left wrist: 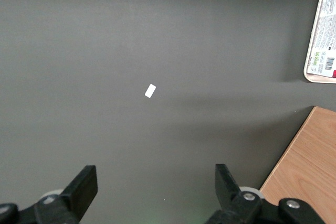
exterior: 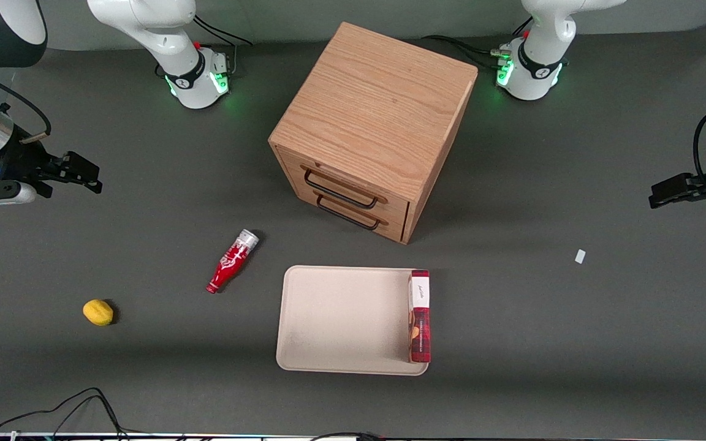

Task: Place coke bottle on tray

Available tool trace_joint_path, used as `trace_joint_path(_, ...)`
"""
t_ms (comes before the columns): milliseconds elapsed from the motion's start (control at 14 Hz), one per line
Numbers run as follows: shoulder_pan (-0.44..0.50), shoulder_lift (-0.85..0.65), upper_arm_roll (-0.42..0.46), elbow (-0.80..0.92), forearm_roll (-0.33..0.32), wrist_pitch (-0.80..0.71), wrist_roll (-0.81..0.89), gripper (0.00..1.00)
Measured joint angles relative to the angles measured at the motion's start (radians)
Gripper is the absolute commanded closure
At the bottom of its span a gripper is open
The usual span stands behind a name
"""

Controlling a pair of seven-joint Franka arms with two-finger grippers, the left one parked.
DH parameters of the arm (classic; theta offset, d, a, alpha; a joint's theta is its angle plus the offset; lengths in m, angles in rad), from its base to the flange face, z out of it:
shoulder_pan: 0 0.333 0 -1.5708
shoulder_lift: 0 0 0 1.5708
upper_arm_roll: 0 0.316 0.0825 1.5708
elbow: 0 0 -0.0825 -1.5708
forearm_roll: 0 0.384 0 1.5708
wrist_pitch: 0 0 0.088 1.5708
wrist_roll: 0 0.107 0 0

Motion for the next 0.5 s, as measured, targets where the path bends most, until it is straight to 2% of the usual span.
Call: trace_joint_path(500, 0.000, 0.011, 0.000, -0.022, 0.000, -0.015, 0.002, 0.00)
